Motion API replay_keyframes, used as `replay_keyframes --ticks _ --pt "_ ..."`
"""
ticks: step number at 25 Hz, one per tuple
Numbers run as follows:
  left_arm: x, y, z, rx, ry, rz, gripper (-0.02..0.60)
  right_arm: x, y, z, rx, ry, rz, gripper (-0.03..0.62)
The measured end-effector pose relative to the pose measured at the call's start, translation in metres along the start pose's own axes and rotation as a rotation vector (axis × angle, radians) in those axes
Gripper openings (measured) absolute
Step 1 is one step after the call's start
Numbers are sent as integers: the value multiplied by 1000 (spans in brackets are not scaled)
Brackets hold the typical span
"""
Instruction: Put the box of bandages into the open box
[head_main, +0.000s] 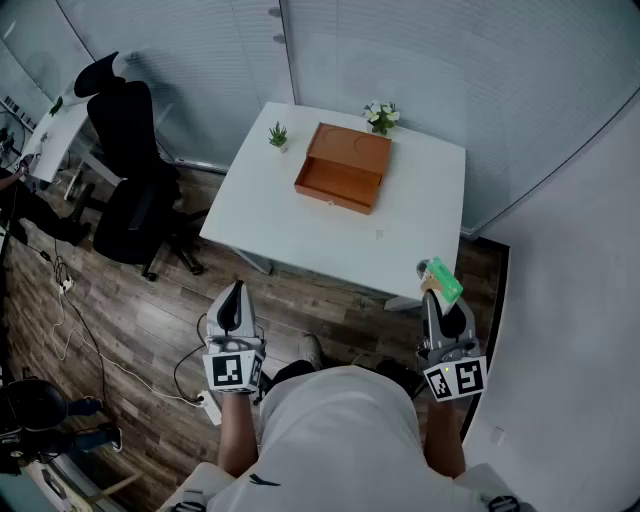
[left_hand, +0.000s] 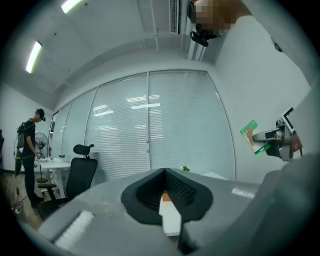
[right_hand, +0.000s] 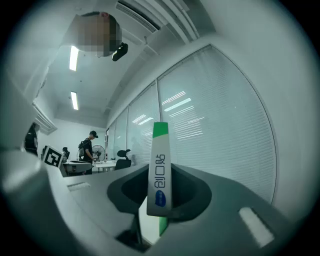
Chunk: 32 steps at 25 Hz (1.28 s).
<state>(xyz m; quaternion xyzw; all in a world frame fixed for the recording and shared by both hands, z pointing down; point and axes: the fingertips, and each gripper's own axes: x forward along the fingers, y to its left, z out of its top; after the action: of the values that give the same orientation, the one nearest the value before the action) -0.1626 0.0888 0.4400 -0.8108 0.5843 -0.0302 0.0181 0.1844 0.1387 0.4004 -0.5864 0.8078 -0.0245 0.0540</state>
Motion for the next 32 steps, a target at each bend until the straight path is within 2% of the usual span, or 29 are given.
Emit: replay_keyframes --ticks 6,15,21,32 --pt "-4 -3 -1 -2 3 -3 6 -4 -1 5 29 -28 3 94" --pt "-7 1 -3 -5 2 3 6 -3 4 3 23 -16 16 94" --pt "-8 8 -9 -19 13 2 6 -2 7 1 27 -3 -7 94" --pt "20 58 -13 -24 24 -23 6 41 22 -7 21 18 -57 94"
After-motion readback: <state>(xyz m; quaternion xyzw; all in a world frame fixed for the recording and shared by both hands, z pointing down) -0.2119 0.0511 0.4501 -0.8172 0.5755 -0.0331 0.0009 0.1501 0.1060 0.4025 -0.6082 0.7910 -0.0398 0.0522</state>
